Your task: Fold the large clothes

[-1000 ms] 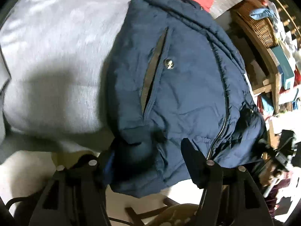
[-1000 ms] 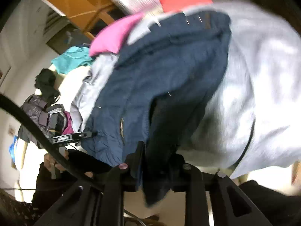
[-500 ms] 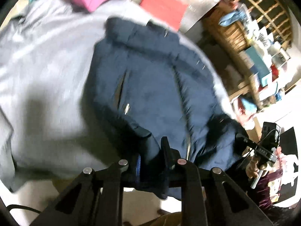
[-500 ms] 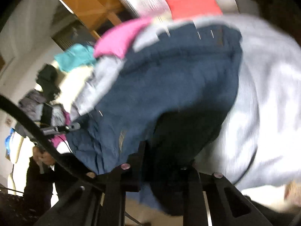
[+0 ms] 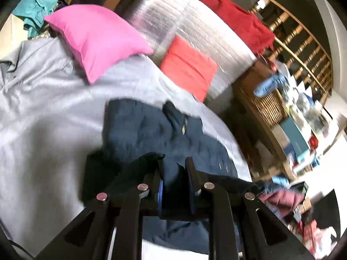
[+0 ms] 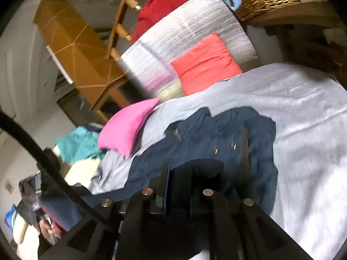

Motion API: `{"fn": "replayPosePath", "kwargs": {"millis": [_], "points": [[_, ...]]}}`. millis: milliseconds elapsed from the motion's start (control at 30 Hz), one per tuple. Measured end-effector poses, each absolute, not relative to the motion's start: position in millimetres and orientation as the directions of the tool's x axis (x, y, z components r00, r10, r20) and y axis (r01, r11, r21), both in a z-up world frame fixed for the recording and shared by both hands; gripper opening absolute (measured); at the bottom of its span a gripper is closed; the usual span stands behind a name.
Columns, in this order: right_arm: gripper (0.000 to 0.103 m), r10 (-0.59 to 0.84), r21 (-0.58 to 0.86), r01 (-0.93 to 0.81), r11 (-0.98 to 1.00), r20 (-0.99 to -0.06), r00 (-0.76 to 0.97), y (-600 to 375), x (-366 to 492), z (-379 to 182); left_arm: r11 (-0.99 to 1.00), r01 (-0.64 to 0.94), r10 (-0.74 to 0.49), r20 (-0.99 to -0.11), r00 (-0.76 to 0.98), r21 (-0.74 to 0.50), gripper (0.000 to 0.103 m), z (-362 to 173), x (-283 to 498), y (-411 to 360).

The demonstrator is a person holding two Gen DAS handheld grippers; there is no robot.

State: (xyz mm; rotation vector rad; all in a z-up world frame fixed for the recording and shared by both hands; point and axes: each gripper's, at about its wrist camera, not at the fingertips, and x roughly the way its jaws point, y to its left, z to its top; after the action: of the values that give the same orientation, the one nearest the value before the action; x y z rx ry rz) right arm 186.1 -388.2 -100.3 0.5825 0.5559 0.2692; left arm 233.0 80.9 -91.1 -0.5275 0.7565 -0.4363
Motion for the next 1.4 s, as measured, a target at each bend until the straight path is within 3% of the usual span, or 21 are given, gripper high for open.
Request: {"fn": "replayPosePath", "kwargs": {"millis": [300,700,767,800,833,867,900,967,1033,1100,1200,1333,1400], "points": [[0.014,0.325,0.676,0.049,0.735,-0.416,0.849,-433,287,-132,0.84,0.033,-0.377,-0.539,0.753,-0.541,0.017,-119,331,62],[0.014,0.314,0.709,0.107,0.697,-0.435,0.844,-451,360,-150,0.833,-0.044,-0.362,-0.605,0.709,-0.551,0.02,-158,411,50],[0.021,0.365,0.758,0.108,0.644,-0.429,0.826,-458,373,-156,0.818,-0.066,-0.379,-0.622,0.685,-0.571,0.026,-165,416,53],[0.029,0.399,0.792,0.095,0.603,-0.402,0.824,-462,379,-160,0.81,-0.072,-0.391,-0.627,0.674,-0.583,0.031,-167,418,56],[0.044,0.417,0.819,0.08,0.568,-0.371,0.83,-465,382,-162,0.795,-0.07,-0.411,-0.62,0.668,-0.603,0.034,-167,418,60],[0.054,0.432,0.847,0.06,0.528,-0.328,0.84,-468,384,-165,0.776,-0.066,-0.43,-0.604,0.671,-0.627,0.043,-166,417,63],[0.069,0.438,0.875,0.034,0.483,-0.275,0.856,-472,383,-167,0.749,-0.063,-0.444,-0.57,0.691,-0.659,0.063,-163,413,69],[0.082,0.415,0.904,-0.022,0.428,-0.175,0.893,-479,378,-165,0.746,-0.079,-0.38,-0.521,0.764,-0.661,0.09,-152,401,78],[0.085,0.402,0.9,-0.067,0.43,-0.124,0.907,-484,371,-158,0.742,-0.064,-0.322,-0.439,0.839,-0.667,0.093,-138,384,87],[0.085,0.38,0.876,-0.022,0.482,-0.186,0.906,-487,366,-150,0.733,-0.055,-0.328,-0.423,0.844,-0.678,0.094,-132,379,91],[0.085,0.315,0.825,0.043,0.564,-0.263,0.912,-494,347,-138,0.765,-0.117,-0.297,-0.508,0.809,-0.633,0.094,-135,381,87],[0.085,0.276,0.755,0.159,0.636,-0.416,0.867,-497,328,-137,0.829,-0.297,-0.167,-0.717,0.677,-0.474,0.094,-159,382,79],[0.085,0.225,0.649,0.233,0.724,-0.541,0.811,-486,320,-141,0.848,-0.356,-0.122,-0.798,0.591,-0.393,0.094,-173,380,77]]}}
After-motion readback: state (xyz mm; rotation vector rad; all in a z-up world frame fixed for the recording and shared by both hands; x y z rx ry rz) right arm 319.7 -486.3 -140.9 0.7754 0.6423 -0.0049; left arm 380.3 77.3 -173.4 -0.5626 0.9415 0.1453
